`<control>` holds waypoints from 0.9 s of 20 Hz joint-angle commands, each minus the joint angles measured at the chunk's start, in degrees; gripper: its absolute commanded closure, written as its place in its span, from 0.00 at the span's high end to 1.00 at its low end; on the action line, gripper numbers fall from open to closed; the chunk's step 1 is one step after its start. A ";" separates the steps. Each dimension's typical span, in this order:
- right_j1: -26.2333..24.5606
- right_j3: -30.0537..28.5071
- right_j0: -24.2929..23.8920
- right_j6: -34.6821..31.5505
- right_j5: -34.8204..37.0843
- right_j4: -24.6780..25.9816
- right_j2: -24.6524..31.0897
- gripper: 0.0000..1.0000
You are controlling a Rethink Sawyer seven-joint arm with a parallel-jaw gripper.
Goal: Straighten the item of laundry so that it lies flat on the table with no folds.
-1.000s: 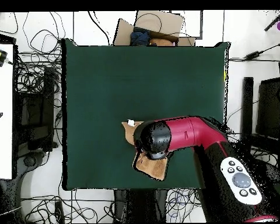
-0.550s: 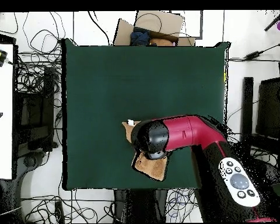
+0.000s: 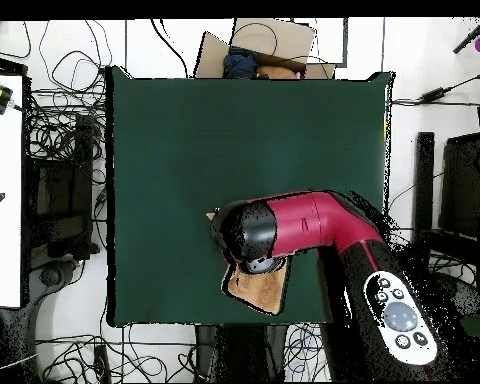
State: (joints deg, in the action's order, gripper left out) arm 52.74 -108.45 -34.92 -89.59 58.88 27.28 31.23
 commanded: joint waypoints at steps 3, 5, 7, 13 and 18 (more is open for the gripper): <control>-3.67 2.33 2.22 -5.91 -1.41 -0.32 -2.48 0.00; -6.31 3.13 2.45 -6.15 -3.48 0.29 -2.52 0.00; -8.20 3.73 2.74 -6.46 -5.24 0.64 -2.51 0.00; -7.29 2.69 3.02 -6.42 -6.53 0.68 -2.45 0.00; -7.65 2.19 2.81 -5.49 -9.88 1.87 -2.38 0.00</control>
State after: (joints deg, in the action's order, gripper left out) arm 46.53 -106.39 -33.17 -89.59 54.06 27.53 31.12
